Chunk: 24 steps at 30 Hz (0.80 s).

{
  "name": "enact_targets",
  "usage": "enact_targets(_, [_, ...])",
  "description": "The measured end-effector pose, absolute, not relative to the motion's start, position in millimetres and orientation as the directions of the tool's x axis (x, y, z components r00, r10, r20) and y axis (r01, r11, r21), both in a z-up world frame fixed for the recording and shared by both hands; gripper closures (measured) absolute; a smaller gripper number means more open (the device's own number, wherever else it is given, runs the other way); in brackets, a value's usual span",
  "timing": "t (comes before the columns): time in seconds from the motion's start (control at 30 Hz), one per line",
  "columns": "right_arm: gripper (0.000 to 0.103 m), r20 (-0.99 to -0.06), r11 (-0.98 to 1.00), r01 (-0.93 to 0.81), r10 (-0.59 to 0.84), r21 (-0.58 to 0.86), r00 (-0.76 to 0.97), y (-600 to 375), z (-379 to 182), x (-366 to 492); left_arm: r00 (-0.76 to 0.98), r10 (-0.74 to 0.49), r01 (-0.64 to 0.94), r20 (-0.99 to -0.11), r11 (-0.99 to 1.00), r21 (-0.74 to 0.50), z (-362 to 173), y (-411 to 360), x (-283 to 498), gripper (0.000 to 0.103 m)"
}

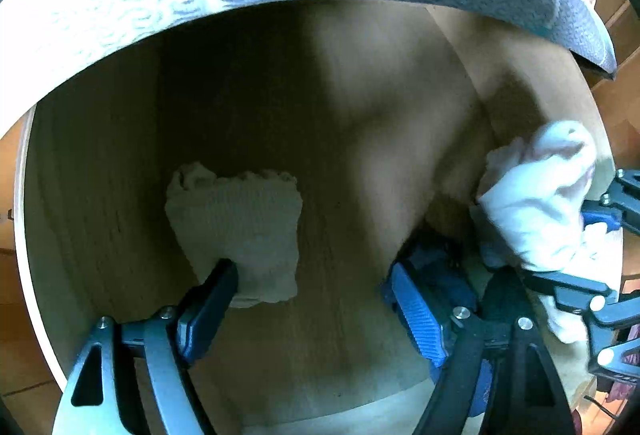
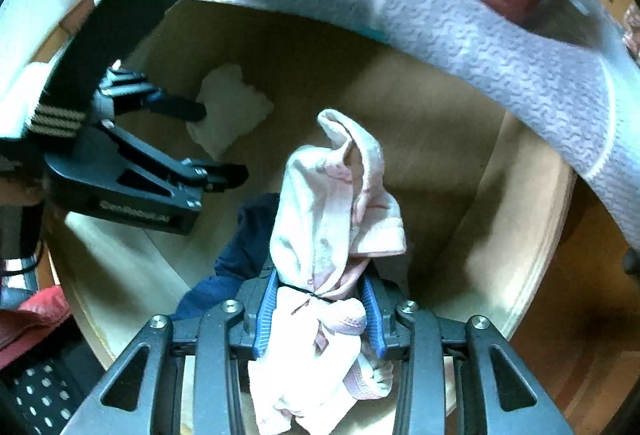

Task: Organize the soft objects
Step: 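Move the open left tool back into the drawer beside the beige knit sock, then carry the pink-and-white sock with the right tool into the red box and release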

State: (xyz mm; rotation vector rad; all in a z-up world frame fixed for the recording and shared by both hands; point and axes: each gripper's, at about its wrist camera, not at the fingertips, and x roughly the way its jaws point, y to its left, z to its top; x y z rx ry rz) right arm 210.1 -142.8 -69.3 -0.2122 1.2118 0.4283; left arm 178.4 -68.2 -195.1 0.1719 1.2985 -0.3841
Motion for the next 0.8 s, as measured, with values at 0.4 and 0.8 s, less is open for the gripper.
enact_targets(0.4, [0.065,-0.874,0.913,-0.373,0.312,0.168,0.372,-165.8,-15.3,189.5,0.226,-0.153,0.344,-0.962,0.937,-0.068,-194.0,-75.8,168.2,0.023])
enact_targets(0.8, [0.065,-0.818,0.926,-0.316,0.342,0.208,0.463,-198.5,48.8,175.6,0.226,-0.152,0.343,-0.962,0.937,-0.067,-195.3,-80.2,170.1,0.023])
